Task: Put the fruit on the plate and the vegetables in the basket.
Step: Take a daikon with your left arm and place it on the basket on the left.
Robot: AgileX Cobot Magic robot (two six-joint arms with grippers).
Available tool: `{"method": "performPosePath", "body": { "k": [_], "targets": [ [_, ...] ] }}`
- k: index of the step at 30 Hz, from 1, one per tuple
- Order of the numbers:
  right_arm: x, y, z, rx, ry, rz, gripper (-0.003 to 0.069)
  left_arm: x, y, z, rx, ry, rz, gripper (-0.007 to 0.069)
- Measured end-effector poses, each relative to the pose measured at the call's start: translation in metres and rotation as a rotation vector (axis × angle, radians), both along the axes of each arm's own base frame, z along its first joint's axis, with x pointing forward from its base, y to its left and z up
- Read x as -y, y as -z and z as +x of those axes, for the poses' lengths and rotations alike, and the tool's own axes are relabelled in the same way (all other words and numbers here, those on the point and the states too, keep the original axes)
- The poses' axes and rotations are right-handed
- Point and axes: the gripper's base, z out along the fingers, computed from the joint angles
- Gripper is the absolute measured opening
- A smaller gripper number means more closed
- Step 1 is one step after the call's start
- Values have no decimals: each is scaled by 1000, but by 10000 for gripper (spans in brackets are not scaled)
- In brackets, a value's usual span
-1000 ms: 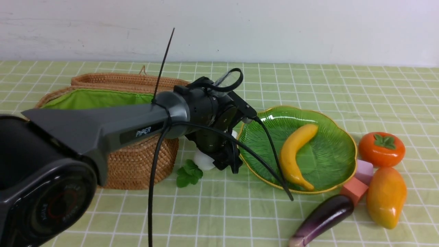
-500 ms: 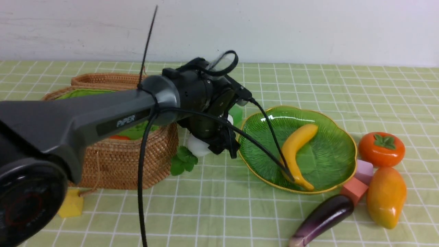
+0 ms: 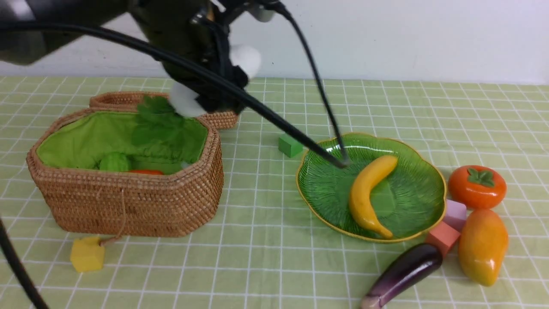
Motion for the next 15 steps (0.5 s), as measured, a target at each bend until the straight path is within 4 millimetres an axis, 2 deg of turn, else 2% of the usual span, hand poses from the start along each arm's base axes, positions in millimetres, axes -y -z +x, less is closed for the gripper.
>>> {"method": "performPosePath", "body": {
  "k": [1, 2, 3, 4, 8, 10, 15],
  "targets": [
    [0, 0, 0, 2, -1, -1, 87, -6, -1, 2, 0, -13, 2, 514],
    [0, 0, 0, 9, -10, -3, 87, -30, -1, 11, -5, -69, 3, 514],
    [0, 0, 0, 9, -10, -3, 87, -36, -1, 14, -5, -82, 4, 514],
    [0, 0, 0, 13, -13, -7, 88, -59, 1, 23, -13, -116, 10, 514],
    [-1, -1, 0, 15, -17, -5, 91, -91, 10, 39, -40, -111, 29, 514],
    [-1, -1, 0, 31, -20, -6, 92, -100, 21, 50, -62, -54, 30, 514],
    [-1, -9, 4, 137, -12, 19, 95, -101, 44, 66, -118, 1, 48, 514]
  ]
}}
